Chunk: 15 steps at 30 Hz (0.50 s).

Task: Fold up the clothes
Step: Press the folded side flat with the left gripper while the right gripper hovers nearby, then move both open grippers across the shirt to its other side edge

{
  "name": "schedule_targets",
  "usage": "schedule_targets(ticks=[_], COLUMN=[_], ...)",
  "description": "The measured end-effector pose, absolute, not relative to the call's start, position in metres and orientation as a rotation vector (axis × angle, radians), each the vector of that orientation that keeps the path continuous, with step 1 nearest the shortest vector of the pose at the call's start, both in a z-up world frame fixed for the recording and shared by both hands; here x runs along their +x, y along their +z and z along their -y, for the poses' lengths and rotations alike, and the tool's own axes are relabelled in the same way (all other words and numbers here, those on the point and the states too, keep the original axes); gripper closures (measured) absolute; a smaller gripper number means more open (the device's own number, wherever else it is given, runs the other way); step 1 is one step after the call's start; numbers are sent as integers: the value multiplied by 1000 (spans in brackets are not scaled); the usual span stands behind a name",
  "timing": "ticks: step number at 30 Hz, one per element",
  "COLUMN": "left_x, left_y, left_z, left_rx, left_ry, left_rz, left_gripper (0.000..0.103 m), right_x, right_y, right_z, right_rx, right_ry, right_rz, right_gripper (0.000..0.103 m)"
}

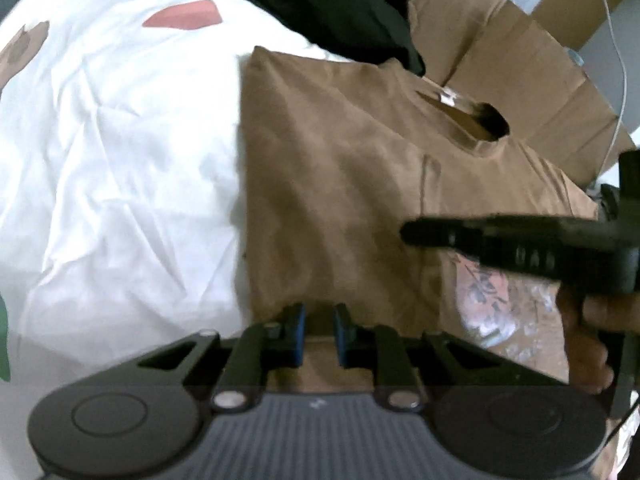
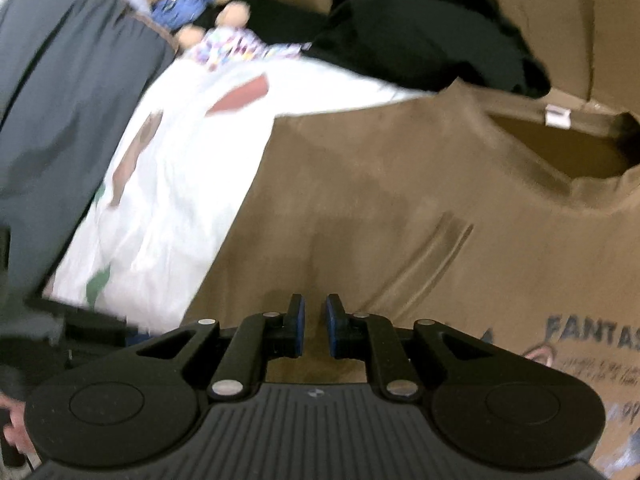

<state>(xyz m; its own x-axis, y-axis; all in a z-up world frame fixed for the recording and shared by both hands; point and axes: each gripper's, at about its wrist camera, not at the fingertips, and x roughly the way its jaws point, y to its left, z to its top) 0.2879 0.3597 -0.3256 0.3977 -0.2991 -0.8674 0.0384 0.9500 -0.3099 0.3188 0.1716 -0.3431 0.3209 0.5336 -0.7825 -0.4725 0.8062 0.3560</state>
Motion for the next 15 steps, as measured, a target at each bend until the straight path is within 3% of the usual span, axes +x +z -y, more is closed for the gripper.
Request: schedule_targets(ticks=[15], left_x=[266], left_y=[-318], left_z=[-356], left_rx=[-243], left_ry=[-164], left_rz=[-1180], left_gripper=[87], right_x=[275], right_y=[-339], right_z=[-157], right_rx=[-122], right_ry=[626], right_rz=[-1108], right_gripper=[90])
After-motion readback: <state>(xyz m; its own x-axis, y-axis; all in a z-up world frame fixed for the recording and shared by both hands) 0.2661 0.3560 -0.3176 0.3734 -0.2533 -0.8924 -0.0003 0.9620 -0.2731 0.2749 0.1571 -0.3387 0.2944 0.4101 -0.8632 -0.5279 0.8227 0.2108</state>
